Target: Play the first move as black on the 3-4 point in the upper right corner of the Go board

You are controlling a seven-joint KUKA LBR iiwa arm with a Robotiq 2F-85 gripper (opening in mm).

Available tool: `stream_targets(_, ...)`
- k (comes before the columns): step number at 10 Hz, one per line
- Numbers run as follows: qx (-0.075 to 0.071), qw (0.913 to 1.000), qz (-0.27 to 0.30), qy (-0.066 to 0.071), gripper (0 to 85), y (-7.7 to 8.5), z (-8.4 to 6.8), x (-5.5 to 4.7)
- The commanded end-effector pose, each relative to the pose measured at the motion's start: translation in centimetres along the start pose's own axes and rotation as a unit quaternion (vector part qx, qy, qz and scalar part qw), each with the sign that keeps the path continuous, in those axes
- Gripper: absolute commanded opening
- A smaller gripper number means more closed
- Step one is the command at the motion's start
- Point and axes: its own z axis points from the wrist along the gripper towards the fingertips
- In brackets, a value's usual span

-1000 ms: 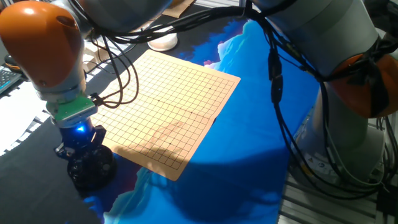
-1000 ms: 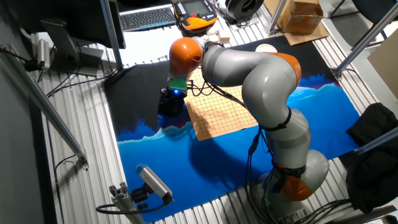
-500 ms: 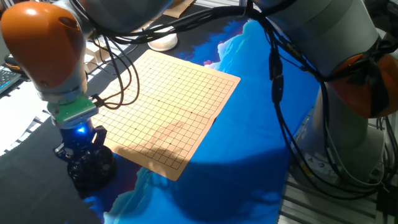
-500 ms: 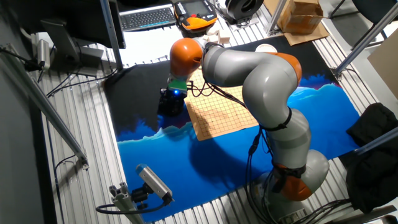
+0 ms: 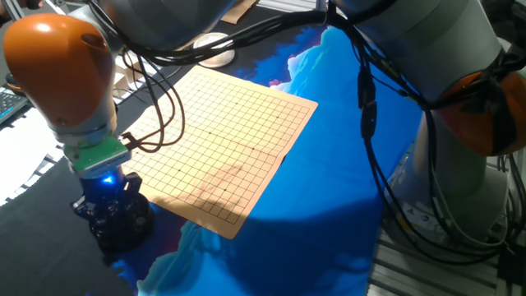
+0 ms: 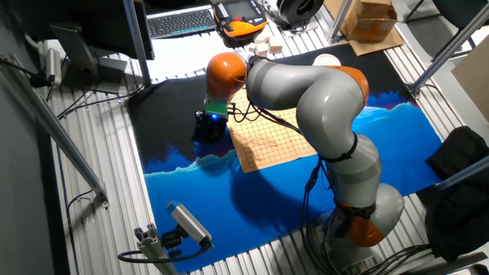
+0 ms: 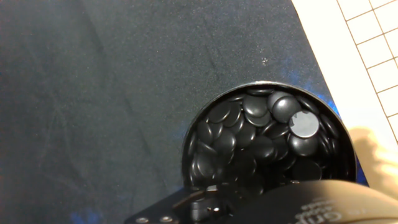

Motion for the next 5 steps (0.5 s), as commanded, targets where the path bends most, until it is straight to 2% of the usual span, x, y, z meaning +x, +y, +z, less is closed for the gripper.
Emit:
stream_targets(1, 0.001, 1.0, 0.0, -0.002, 34.0, 0.03, 0.12, -0.04)
stream_targets(2, 0.002, 1.0, 0.0, -0.004, 34.0, 0.01, 0.17, -0.18)
stream_targets(4, -0.011, 0.9999, 0.003, 0.001, 34.0, -0.11, 0.05, -0.44)
stream_targets(5, -0.009, 1.0, 0.003, -0.001, 17.0, -0.09, 0.08, -0.43)
